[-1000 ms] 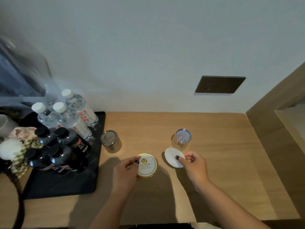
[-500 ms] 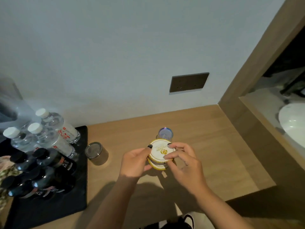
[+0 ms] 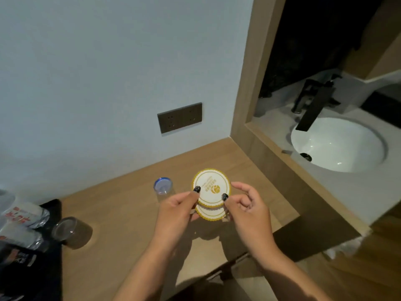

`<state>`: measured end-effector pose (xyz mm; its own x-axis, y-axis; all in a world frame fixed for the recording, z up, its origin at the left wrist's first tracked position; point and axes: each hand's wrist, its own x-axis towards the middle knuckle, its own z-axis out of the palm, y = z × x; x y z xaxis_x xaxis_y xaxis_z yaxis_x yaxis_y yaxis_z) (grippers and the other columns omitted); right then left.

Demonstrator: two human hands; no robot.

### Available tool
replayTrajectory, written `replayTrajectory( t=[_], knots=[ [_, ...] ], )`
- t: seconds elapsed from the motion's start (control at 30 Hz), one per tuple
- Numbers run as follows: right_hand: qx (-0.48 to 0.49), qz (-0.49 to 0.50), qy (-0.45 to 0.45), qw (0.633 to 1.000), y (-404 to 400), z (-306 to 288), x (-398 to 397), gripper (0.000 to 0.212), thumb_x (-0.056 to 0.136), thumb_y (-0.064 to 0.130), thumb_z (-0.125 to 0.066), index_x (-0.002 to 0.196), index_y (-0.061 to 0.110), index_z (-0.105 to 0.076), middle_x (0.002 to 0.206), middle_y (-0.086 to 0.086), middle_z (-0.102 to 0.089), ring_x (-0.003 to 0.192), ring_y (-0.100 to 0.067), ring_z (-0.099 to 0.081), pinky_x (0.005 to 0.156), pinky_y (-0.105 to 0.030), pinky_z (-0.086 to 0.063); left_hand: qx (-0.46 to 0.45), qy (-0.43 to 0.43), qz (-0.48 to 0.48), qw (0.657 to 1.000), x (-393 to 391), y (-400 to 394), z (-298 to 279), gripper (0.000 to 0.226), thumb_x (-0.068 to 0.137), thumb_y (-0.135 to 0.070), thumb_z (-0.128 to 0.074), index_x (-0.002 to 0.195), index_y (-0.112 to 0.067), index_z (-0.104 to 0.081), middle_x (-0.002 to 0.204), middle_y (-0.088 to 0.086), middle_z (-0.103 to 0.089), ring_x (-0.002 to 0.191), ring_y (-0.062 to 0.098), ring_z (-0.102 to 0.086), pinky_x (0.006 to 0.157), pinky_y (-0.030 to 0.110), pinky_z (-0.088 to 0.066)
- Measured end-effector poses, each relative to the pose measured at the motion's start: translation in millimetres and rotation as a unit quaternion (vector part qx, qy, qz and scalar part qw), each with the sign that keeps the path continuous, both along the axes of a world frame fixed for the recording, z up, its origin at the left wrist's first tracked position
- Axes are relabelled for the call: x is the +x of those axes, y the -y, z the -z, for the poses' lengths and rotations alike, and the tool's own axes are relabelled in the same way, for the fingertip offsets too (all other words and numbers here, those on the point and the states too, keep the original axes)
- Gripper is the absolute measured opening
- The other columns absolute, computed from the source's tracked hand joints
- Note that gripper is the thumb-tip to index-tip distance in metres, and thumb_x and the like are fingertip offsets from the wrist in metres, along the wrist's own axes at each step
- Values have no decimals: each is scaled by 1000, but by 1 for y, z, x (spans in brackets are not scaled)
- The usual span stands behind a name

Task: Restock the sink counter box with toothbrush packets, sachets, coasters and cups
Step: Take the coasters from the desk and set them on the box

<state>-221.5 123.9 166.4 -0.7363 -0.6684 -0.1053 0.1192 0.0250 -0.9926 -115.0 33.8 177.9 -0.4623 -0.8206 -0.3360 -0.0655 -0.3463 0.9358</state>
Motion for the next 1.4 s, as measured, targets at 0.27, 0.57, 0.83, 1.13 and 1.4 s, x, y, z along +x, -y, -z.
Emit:
replayTrajectory(
  t=[0.27, 0.57, 0.83, 1.13, 1.4],
  knots=[
    [88, -49, -165, 981, -119, -34, -130, 45, 86, -3, -55, 90, 40, -72, 89, 16, -73, 74, 4, -60, 68, -11, -44, -39, 8, 87, 995, -99, -96, -13, 25, 92, -16, -58, 74, -11, -75, 63, 2, -62, 59, 5, -57, 60, 21, -50],
    [70, 38, -141, 987, -238, -59, -235, 28, 85, 2, -62, 94, 27, -70, 66, 3, -59, 62, -12, -50, 62, -20, -43, -118, -28, 141, 982, -223, -195, -23, 22, 84, -8, -68, 66, -16, -78, 68, 1, -72, 64, 5, -58, 63, 18, -47],
    [63, 141, -23, 988, -293, -24, -273, 20, 84, -1, -65, 99, 12, -63, 57, 0, -67, 49, -7, -60, 50, -13, -41, -111, -49, 167, 978, -316, -245, -8, 20, 87, -15, -66, 73, -3, -75, 70, 8, -66, 69, 10, -54, 65, 24, -46],
    [97, 165, -66, 979, -304, -37, -400, 27, 90, 2, -57, 107, 20, -68, 52, 4, -52, 48, -8, -46, 46, -14, -38, -122, -28, 244, 962, -450, -238, -6, 22, 87, -11, -66, 67, -14, -75, 72, 7, -73, 66, 8, -61, 69, 25, -51],
    [96, 298, -45, 949, -307, -45, -502, 16, 87, 5, -64, 100, 14, -68, 70, -9, -66, 52, -5, -55, 47, -13, -45, -122, -10, 304, 945, -563, -236, -8, 20, 87, -18, -66, 70, -17, -76, 79, 6, -75, 78, 14, -65, 84, 35, -54]
  ],
)
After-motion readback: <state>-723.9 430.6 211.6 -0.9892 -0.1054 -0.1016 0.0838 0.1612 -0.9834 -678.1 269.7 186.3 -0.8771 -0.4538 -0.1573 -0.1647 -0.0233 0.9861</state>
